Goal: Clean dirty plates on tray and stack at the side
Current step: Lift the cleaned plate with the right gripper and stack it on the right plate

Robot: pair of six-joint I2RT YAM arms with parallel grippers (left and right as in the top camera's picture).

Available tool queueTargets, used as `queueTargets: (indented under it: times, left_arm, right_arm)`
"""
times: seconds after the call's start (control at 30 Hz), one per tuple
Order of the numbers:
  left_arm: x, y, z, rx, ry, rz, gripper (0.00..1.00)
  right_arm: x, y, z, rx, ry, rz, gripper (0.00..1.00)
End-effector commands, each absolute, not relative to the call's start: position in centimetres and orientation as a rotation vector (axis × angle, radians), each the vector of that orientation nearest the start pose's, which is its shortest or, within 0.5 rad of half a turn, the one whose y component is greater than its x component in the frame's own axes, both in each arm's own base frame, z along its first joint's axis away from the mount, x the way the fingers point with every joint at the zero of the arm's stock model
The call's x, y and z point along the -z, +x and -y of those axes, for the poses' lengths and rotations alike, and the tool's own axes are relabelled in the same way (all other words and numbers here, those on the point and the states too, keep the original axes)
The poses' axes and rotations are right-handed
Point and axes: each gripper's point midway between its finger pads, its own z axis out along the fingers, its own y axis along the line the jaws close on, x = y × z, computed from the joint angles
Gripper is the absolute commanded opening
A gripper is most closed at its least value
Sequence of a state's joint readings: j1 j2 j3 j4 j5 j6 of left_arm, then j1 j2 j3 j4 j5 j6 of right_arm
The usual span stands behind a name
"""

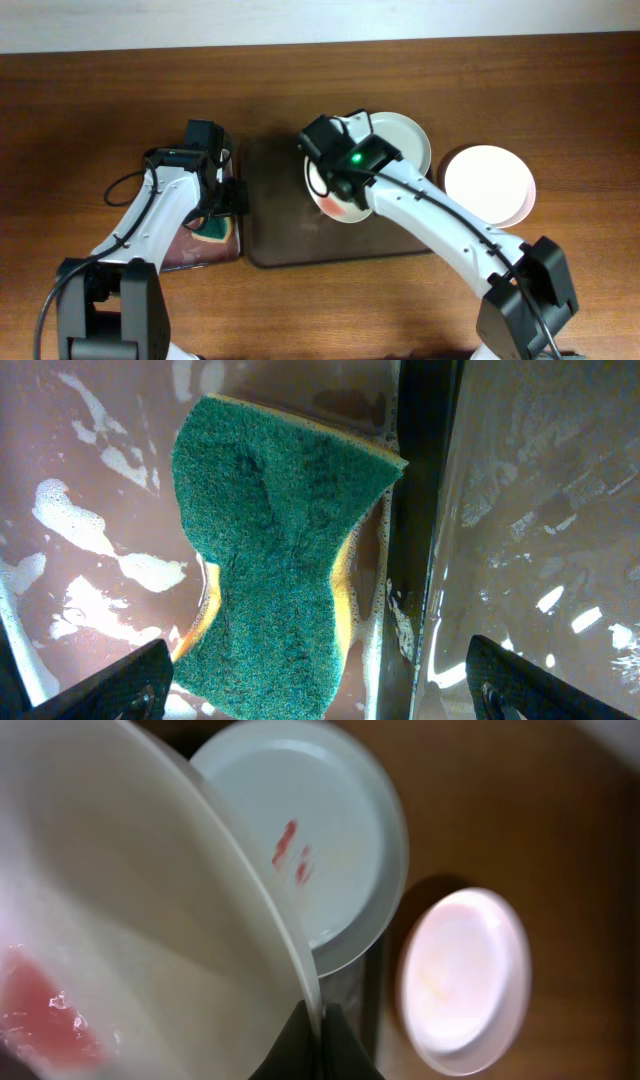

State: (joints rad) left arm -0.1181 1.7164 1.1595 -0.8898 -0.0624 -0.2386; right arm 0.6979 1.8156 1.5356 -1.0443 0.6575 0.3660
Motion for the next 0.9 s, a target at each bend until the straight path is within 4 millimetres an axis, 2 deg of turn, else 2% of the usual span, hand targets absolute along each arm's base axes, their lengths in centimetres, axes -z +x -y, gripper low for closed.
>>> queueTargets:
  times: [0.0,0.13,0.23,0.63,0.7,0.73,0.77,0.83,0.87]
  left_arm:
    - [-5.8,33.1,2.8,-0.043,-0.192,-2.983,0.92]
    - [-5.8,33.1,2.8,-0.043,-0.192,-2.982,0.92]
    - [-5.8,33.1,2.8,-0.042,-0.192,-2.980,0.92]
    - [-5.8,33.1,2.8,-0.042,-0.192,-2.980,0.92]
    - [-5.8,33.1,2.8,-0.042,-0.192,-2.980,0.92]
    - [-5.8,33.1,2.8,-0.042,-0.192,-2.980,0.92]
    - [-5.8,33.1,2.8,-0.042,-0.192,-2.980,0.92]
    - [-5.8,33.1,2.8,-0.042,-0.192,-2.980,0.92]
    - [-5.8,33.1,2.8,-0.042,-0.192,-2.980,0.93]
  right_arm:
    - [-21.3,37.1,-17.7,0.750,-0.283,-2.251,0.04]
    - [-24.5,36.1,-19.8,0.858,-0.297,-2.042,0.04]
    - [-26.0,35.5,-21.1,0.874,-0.284,-1.947,0.04]
    - [-26.4,35.4,-21.2,0.877,-0.272,-1.926,0.04]
    - [-25.4,35.6,-21.7,0.815,-0.281,-1.982,0.04]
    - [-24.2,35.8,-21.9,0.749,-0.292,-2.049,0.04]
    - [-22.1,36.4,-21.6,0.605,-0.213,-2.174,0.04]
    - [-19.9,37.5,-20.3,0.438,-0.067,-2.324,0.04]
    - [-18.9,38.3,-18.9,0.354,0.014,-2.404,0.04]
